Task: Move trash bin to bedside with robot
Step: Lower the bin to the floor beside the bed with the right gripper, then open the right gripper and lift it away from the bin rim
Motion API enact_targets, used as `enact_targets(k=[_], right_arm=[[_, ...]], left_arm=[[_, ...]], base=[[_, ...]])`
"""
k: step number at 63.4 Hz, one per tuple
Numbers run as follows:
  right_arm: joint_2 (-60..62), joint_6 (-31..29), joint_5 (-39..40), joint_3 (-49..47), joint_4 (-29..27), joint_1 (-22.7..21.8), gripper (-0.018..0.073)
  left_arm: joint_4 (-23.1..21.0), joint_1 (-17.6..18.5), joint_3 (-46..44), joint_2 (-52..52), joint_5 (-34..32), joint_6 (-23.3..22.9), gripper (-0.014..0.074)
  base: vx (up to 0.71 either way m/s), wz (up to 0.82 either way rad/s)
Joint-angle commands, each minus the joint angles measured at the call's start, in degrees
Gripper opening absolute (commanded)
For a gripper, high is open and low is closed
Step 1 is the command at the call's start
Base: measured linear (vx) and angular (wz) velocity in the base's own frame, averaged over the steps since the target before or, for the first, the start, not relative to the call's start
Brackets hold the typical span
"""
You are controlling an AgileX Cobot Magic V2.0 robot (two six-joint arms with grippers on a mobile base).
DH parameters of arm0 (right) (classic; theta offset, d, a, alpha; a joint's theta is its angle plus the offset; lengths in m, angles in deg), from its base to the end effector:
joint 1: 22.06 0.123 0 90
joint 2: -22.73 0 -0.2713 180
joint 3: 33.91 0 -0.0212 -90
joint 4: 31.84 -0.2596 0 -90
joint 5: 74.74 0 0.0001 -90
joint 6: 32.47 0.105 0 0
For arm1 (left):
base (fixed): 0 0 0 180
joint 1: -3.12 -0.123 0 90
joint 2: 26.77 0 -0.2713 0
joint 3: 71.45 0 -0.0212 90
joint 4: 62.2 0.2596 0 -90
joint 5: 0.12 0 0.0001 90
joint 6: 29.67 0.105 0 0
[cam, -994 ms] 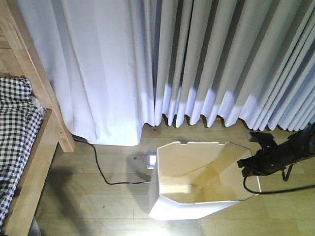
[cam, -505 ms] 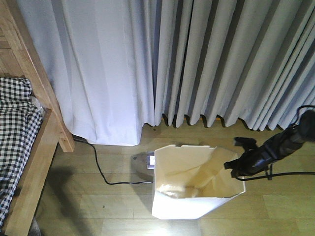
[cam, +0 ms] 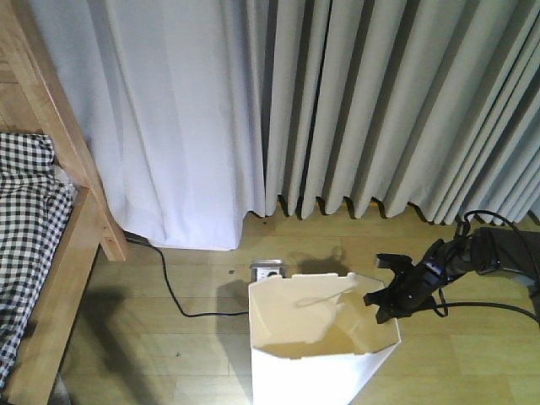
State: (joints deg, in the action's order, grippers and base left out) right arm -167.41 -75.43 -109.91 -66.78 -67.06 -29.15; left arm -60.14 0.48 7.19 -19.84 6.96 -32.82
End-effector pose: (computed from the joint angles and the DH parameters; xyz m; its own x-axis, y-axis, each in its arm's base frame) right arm 0.3759 -0.0116 -0.2542 -0.9948 -0.0896 0.0481 -0.0673 0.9346 0.3493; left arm 0.0926 0.0047 0.1920 -0.0451 -0.0214 -0.9988 -0.0514 0.9985 -0.0191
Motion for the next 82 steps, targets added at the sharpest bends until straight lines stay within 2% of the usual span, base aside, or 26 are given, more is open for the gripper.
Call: enact_targets(k=[1, 15, 25, 43, 48, 66, 75, 82], right_arm=[[2.7, 0.5, -2.8, -1.9, -4.1, 0.7, 0.0012], [2.5, 0.8, -3.3, -1.9, -3.9, 0.7, 0.004], [2.5, 0.8, -3.7, -1.9, -2.9, 0.7, 0.0104], [2.5, 2.0, -4.7, -1.9, 0.2, 0.7, 0.0379], [2.5, 2.0, -5.3, -1.9, 0.7, 0.7, 0.043], [2.4, 2.1, -4.3, -1.9, 1.2, 0.7, 0.044], [3.8, 2.1, -8.0, -2.1, 2.5, 0.3, 0.044], [6.2, 2.2, -9.8, -1.5, 1.0, 0.0, 0.044]], left_arm=[[-0.1, 0.0, -1.4, -0.3, -4.2, -0.3, -0.0006], [-0.1, 0.0, -1.4, -0.3, -4.2, -0.3, -0.0006], [-0.1, 0.0, -1.4, -0.3, -4.2, -0.3, -0.0006], [-0.1, 0.0, -1.4, -0.3, -4.2, -0.3, -0.0006], [-0.1, 0.0, -1.4, -0.3, -4.2, -0.3, -0.0006], [-0.1, 0.0, -1.4, -0.3, -4.2, -0.3, -0.0006], [-0.1, 0.0, -1.4, -0.3, -4.2, -0.3, -0.0006], [-0.1, 0.0, -1.4, -0.3, -4.2, -0.3, -0.0006]], base=[[0.0, 0.0], [0.0, 0.0], [0.0, 0.0], [0.0, 0.0], [0.0, 0.0], [0.0, 0.0], [0.0, 0.0], [0.0, 0.0]])
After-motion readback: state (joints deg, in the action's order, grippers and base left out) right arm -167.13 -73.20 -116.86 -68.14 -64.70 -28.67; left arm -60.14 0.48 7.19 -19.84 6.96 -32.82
